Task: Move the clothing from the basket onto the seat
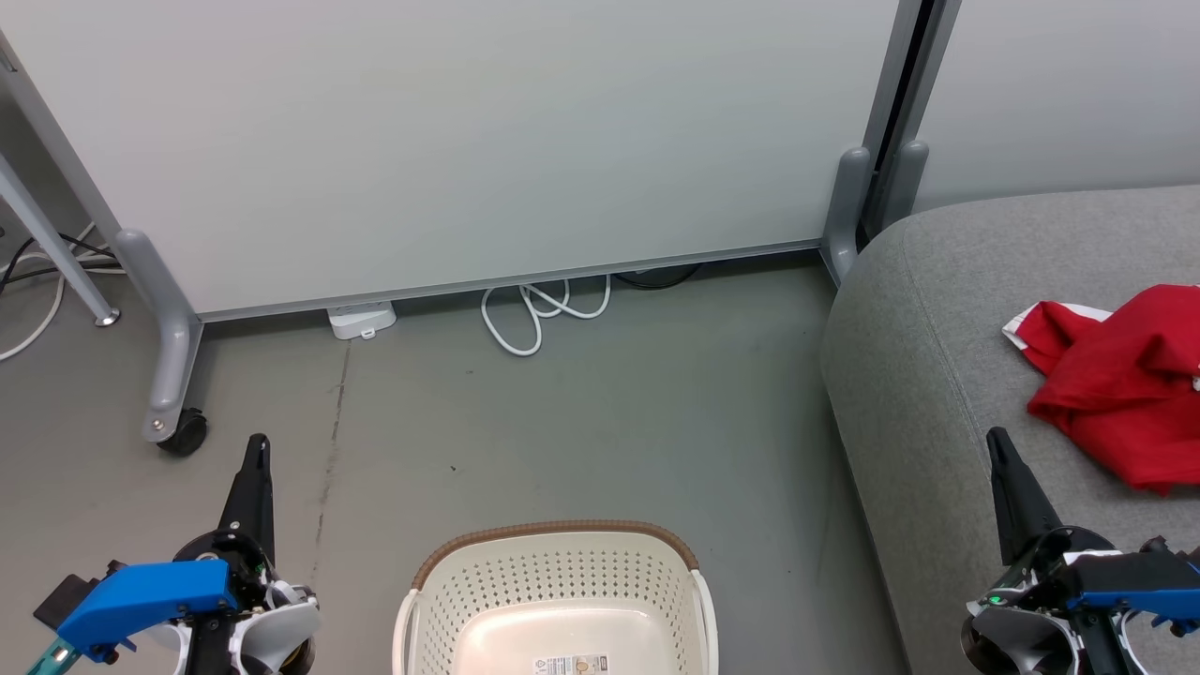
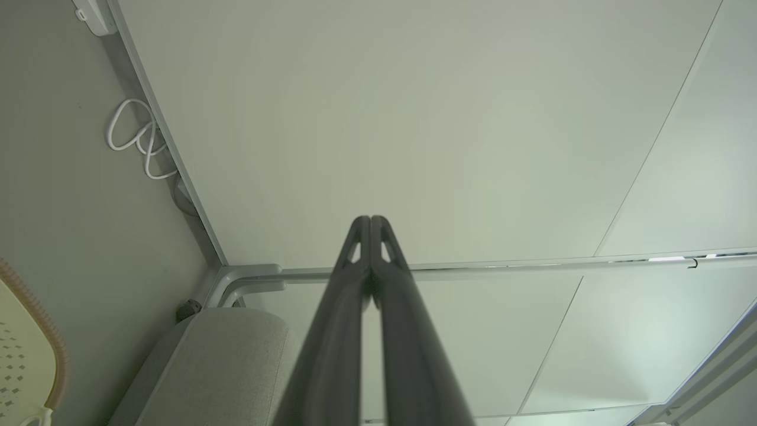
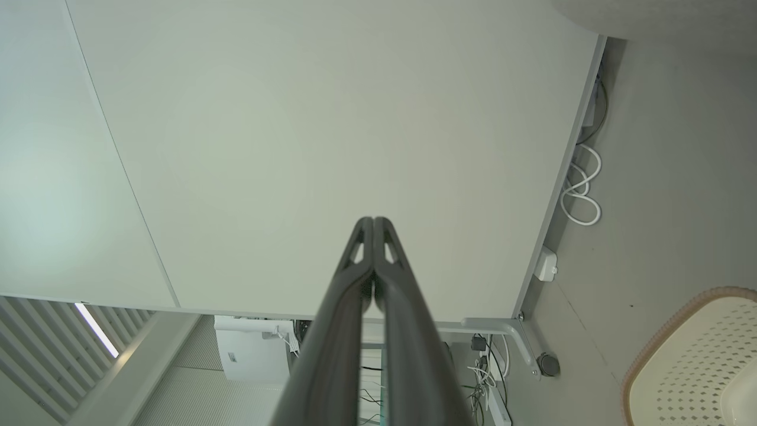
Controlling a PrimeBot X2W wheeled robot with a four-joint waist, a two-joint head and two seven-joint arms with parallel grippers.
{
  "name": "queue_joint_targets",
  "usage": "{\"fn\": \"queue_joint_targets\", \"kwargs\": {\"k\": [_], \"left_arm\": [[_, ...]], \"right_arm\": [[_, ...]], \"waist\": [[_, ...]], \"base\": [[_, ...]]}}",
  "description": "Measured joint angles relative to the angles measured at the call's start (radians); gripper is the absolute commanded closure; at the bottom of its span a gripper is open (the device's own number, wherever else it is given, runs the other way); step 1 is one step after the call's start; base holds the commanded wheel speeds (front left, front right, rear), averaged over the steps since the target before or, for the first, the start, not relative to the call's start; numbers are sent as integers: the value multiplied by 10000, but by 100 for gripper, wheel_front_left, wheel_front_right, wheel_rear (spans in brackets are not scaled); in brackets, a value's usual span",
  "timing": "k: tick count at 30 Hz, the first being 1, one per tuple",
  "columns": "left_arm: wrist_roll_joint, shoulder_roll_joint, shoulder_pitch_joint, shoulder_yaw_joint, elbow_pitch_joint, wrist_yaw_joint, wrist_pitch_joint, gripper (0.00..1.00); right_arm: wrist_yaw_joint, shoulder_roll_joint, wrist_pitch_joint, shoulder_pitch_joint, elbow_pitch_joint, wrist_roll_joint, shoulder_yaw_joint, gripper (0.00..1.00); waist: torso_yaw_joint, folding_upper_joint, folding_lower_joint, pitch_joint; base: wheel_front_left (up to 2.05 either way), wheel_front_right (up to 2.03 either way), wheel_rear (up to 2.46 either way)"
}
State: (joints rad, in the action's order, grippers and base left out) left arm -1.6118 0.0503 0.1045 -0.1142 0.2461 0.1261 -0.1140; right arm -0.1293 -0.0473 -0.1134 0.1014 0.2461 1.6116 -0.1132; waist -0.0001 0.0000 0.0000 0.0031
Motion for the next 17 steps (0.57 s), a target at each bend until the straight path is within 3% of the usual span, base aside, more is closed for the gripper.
{"fn": "queue_joint_targets", "kwargs": {"k": [17], "left_arm": [[0, 0, 0, 0, 0, 0, 0, 100]], "right_arm": [[0, -2, 0, 14, 0, 0, 0, 100]], "waist": [[0, 0, 0, 0]], "base": [[0, 0, 0]]}}
